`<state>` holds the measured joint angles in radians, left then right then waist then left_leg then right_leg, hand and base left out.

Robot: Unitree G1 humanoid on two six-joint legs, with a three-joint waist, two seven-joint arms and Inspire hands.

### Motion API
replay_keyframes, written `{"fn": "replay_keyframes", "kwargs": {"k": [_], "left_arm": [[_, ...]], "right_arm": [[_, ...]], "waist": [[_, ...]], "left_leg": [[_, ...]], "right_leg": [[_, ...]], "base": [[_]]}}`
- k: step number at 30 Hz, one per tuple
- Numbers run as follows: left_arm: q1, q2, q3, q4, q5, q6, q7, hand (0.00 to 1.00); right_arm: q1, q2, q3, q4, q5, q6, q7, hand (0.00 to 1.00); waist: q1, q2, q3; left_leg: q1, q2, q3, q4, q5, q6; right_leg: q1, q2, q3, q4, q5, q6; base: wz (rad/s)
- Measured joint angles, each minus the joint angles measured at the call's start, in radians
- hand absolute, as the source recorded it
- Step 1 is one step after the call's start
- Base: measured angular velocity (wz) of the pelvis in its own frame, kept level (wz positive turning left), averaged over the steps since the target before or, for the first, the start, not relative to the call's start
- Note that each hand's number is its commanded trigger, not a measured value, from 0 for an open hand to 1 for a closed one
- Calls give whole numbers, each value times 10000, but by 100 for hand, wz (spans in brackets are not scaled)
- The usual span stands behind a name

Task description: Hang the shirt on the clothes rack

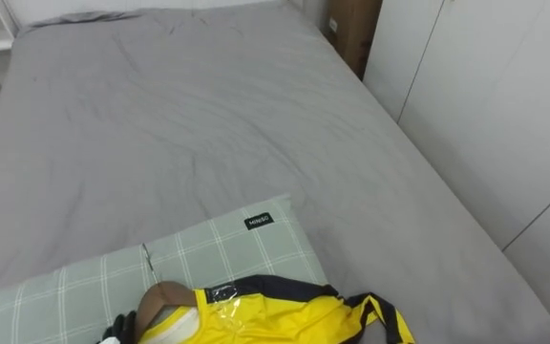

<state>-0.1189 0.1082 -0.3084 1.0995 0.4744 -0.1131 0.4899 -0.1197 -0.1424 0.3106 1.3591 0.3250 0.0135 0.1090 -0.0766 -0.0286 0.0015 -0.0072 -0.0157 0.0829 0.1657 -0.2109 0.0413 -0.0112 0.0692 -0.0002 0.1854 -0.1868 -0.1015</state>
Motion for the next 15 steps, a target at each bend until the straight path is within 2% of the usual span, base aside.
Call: {"fn": "replay_keyframes", "kwargs": {"k": [9,15], "left_arm": [[58,11,-8,143,0,-45,-87,0],[49,30,-87,219,-5,-24,-7,0]], "right_arm": [[79,2,-71,16,276,-55,28,0],[101,6,-37,17,298,-36,-56,0]], "waist": [[23,9,-5],[27,15,32]], "left_leg": [[6,-6,86,12,4,0],[-1,-10,108,12,8,1]], "right_leg": [[-9,-14,15,2,0,0],[-23,-17,20,2,0,0]], "base": [[-2],[-1]]}}
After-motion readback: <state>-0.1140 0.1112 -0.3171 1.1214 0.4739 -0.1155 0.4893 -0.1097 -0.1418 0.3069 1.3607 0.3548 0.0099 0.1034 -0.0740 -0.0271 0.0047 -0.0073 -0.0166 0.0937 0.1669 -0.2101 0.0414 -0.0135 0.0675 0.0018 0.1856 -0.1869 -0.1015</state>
